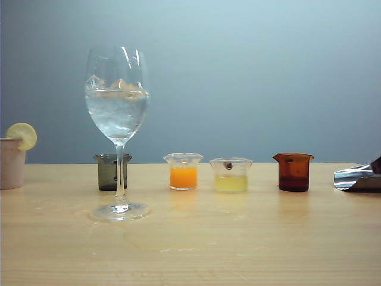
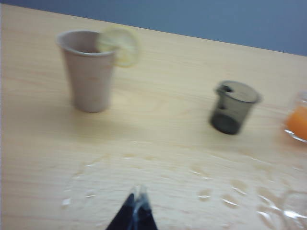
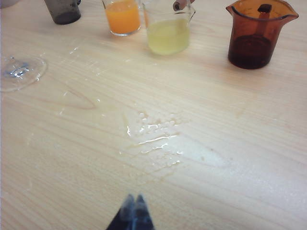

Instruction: Pick up the first measuring cup from the left, pour the coconut rum inside into the goblet, and finally put the measuring cup back in its original place.

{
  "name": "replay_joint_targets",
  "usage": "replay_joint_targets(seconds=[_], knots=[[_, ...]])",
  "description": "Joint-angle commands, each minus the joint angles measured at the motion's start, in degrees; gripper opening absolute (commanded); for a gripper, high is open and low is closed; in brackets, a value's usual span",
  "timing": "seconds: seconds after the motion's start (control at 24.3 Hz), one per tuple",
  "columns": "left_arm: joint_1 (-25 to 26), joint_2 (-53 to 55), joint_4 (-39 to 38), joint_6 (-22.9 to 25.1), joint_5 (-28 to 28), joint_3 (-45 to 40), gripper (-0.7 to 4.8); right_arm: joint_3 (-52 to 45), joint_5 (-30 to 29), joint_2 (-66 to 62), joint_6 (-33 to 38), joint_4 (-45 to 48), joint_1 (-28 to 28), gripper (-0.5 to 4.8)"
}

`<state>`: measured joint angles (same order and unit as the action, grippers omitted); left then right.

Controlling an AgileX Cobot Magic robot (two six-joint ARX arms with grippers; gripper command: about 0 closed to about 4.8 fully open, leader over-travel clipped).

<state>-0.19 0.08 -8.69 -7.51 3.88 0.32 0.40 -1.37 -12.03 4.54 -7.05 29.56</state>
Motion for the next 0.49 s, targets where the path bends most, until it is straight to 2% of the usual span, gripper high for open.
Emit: replay_joint_targets(seconds=[0.04, 0.16, 0.33, 0.49], knots=[[2.1, 0.0, 0.6, 0.0, -0.2, 0.1, -0.05, -0.3, -0.2, 5.2, 0.2, -1.0, -3.9, 0.00], [1.9, 0.0, 0.6, 0.0, 0.0, 0.1, -0.05, -0.3, -0.2, 11.8, 0.2, -0.8, -13.0, 0.00], [1.9, 0.0, 0.6, 0.0, 0.0, 0.1, -0.05, -0.3, 0.0, 12.0, 0.1, 0.3, -23.9, 0.00], [1.9, 0.0, 0.6, 0.0, 0.0, 0.1, -0.05, -0.3, 0.2, 12.0, 0.1, 0.1, -28.4, 0.00]])
